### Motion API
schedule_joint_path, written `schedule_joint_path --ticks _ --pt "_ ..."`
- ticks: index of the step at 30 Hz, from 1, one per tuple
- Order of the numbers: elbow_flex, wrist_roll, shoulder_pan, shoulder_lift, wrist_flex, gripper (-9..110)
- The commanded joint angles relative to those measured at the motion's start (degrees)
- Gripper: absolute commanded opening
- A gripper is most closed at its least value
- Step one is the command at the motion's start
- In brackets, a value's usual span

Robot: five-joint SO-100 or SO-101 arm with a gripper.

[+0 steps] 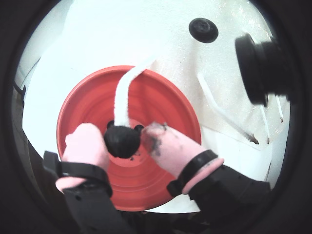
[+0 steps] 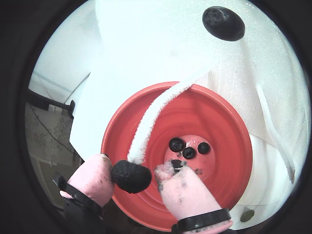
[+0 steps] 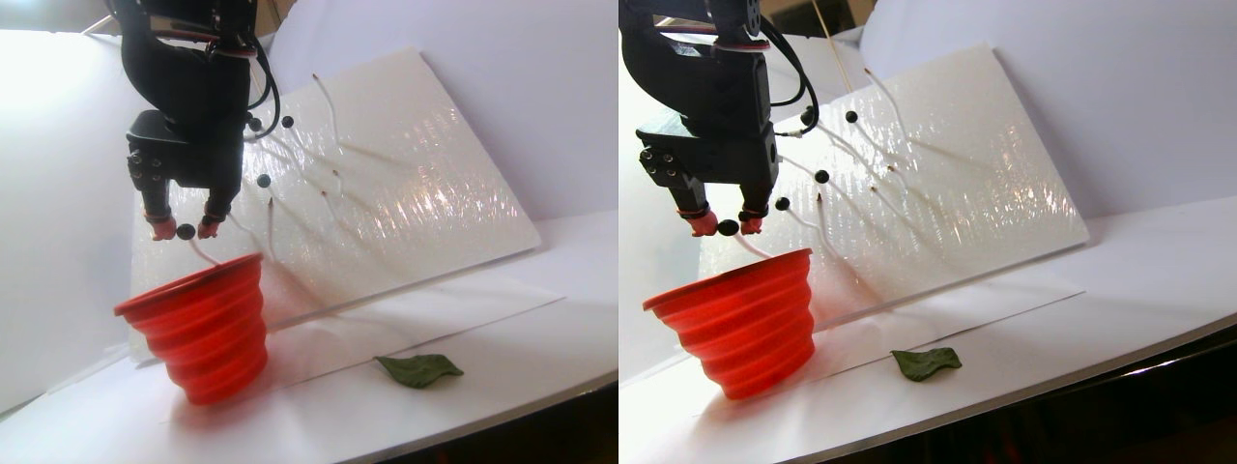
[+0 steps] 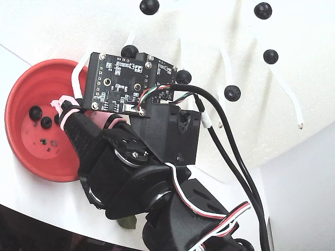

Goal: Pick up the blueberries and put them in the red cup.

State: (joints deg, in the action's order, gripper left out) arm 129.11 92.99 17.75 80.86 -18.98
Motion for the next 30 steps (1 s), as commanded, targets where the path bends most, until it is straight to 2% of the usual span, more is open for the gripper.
schedule_joint_path --ticks 1,30 --pt "-5.0 -0.5 3.8 1.1 -1.6 15" --pt "-1.1 -0.6 3.6 8.3 1.8 11"
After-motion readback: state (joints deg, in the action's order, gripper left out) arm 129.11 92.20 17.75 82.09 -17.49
